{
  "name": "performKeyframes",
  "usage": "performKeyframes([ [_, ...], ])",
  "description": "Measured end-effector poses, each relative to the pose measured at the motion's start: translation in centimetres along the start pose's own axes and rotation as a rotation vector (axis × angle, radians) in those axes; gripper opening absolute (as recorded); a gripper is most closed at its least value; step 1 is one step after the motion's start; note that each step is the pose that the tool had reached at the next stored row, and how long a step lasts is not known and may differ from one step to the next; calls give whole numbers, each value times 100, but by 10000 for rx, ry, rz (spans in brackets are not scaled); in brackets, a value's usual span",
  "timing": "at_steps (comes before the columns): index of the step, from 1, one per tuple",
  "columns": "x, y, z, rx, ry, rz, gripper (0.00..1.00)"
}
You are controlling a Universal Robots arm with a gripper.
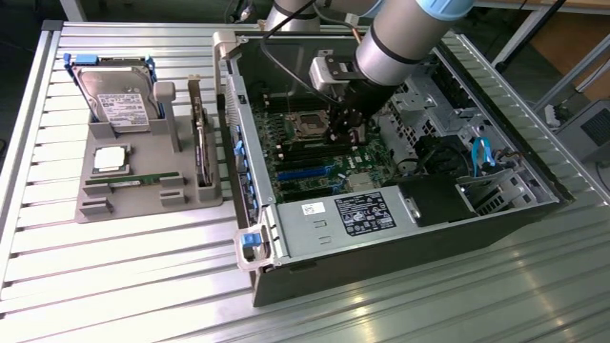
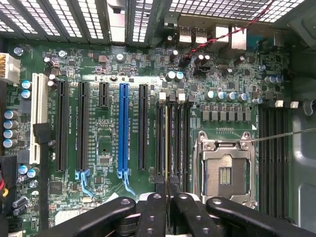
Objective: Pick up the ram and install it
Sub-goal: 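Insert the ram into the slot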
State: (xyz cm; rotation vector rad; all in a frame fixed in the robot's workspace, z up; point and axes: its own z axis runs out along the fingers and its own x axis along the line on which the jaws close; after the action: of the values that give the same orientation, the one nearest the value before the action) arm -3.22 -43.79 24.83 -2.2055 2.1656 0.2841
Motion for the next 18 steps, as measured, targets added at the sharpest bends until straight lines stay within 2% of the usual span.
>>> performKeyframes([
  [6,0,32,34,1,20,15,12],
  [10,1,43,46,10,87,83,12],
  [18,5,43,73,15,84,111,12],
])
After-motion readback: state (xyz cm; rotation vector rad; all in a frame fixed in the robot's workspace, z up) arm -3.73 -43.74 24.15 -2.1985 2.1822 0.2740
